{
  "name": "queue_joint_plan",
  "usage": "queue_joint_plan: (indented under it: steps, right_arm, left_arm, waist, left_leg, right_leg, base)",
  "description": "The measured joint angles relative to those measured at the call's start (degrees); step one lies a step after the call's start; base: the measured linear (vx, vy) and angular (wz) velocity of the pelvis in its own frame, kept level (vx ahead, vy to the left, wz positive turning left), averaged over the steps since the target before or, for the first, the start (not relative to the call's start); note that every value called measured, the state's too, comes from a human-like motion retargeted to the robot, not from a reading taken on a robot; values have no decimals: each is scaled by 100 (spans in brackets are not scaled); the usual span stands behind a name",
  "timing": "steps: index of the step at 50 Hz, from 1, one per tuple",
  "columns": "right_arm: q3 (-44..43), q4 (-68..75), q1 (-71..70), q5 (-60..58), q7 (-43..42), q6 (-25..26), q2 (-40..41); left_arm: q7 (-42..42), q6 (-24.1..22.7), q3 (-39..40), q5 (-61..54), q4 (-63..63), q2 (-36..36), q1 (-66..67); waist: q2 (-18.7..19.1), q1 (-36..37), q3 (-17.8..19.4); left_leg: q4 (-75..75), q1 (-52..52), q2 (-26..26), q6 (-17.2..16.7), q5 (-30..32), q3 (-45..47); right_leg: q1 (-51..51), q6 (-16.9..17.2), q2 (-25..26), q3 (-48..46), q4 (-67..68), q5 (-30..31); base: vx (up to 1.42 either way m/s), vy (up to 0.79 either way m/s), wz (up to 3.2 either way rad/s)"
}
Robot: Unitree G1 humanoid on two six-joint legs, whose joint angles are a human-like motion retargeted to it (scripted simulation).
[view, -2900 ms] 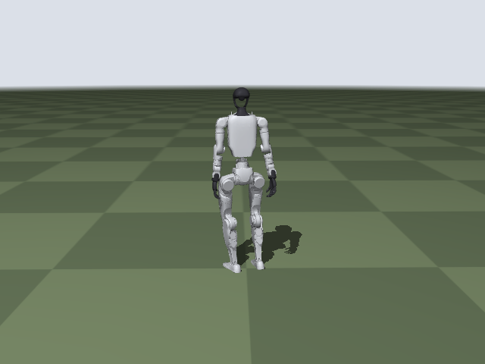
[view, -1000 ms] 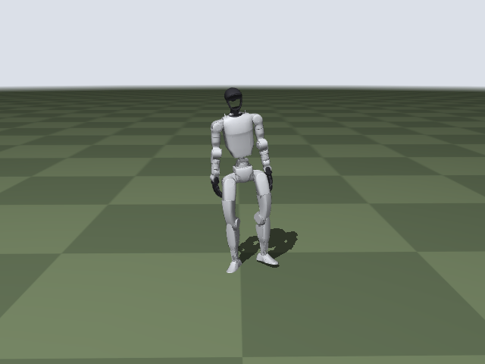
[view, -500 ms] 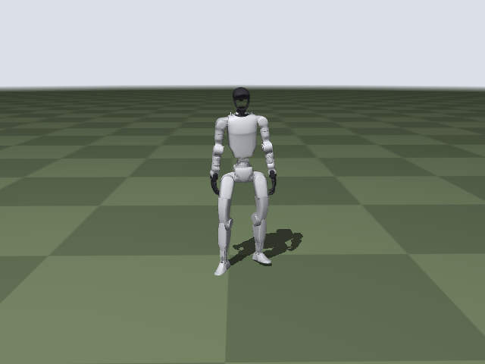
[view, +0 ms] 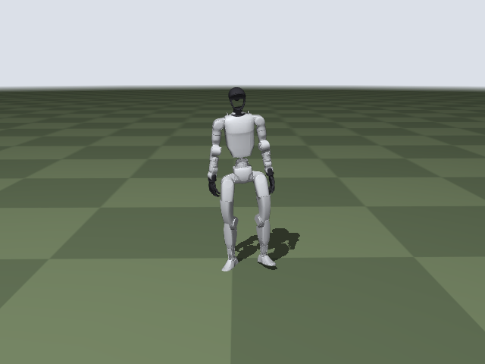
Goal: In place motions
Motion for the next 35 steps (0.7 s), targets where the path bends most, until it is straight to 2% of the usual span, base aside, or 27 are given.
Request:
queue_joint_plan:
  steps: [5,10,12,15,17,20,22,25,30,35]
  right_arm:
    - [-190,179,-11,315,53,-185,-88]
    - [-532,349,138,747,119,-287,-115]
    - [-608,429,163,744,97,-281,-162]
    - [-637,526,175,684,53,-236,-227]
    - [-631,563,147,662,72,-207,-264]
    - [-657,525,144,667,160,-188,-274]
    - [-739,459,107,855,196,-244,-198]
    - [-758,433,136,1158,267,-369,-79]
    - [-641,439,194,856,311,-380,-16]
    - [-513,317,145,510,187,-395,-100]
  left_arm:
    - [-91,7,-93,52,-51,12,-75]
    - [-89,-25,-384,102,-148,53,-211]
    - [-101,-49,-367,102,-209,-11,-174]
    - [-102,-109,-310,112,-236,-120,3]
    - [-109,-171,-293,219,-200,-147,162]
    - [-88,-227,-207,449,-60,-163,345]
    - [70,-228,-83,462,164,-105,263]
    - [299,-168,79,207,325,20,148]
    - [185,-47,221,-138,120,191,59]
    - [-56,73,172,-77,42,258,19]
  waist:
    - [66,-124,-18]
    - [-51,45,58]
    - [-25,100,-13]
    - [78,44,-211]
    - [184,-106,-363]
    - [370,-367,-607]
    - [394,-589,-640]
    - [223,-579,-495]
    - [-78,-197,-376]
    - [-21,-285,-399]
  left_leg:
    - [-61,-328,86,-287,522,-157]
    - [115,-418,-51,-102,115,-828]
    - [143,-316,-18,-32,74,-598]
    - [-110,-80,132,-113,-128,201]
    - [-445,8,104,-73,-161,378]
    - [-778,8,127,-186,-21,366]
    - [-797,29,204,-235,-77,816]
    - [-634,-43,68,-61,-126,233]
    - [-474,91,-107,99,-326,107]
    - [-465,42,-140,137,-503,-151]
  right_leg:
    - [-178,25,58,-166,-34,29]
    - [-231,-9,4,-295,-112,74]
    - [-330,-30,9,-295,-113,104]
    - [-484,-66,81,-259,-76,129]
    - [-548,-59,147,-220,-39,129]
    - [-638,-41,251,-197,-20,142]
    - [-675,-29,240,-321,-16,160]
    - [-540,-44,164,-382,-43,217]
    - [-434,-52,4,-293,-5,314]
    - [-503,-64,-6,-272,141,341]
  base:
    - [-23,-16,46]
    - [-18,-10,42]
    - [-13,5,1]
    - [-9,10,-12]
    - [4,11,-14]
    - [7,13,1]
    - [-7,6,42]
    - [-2,7,7]
    - [4,11,-30]
    - [2,15,-8]
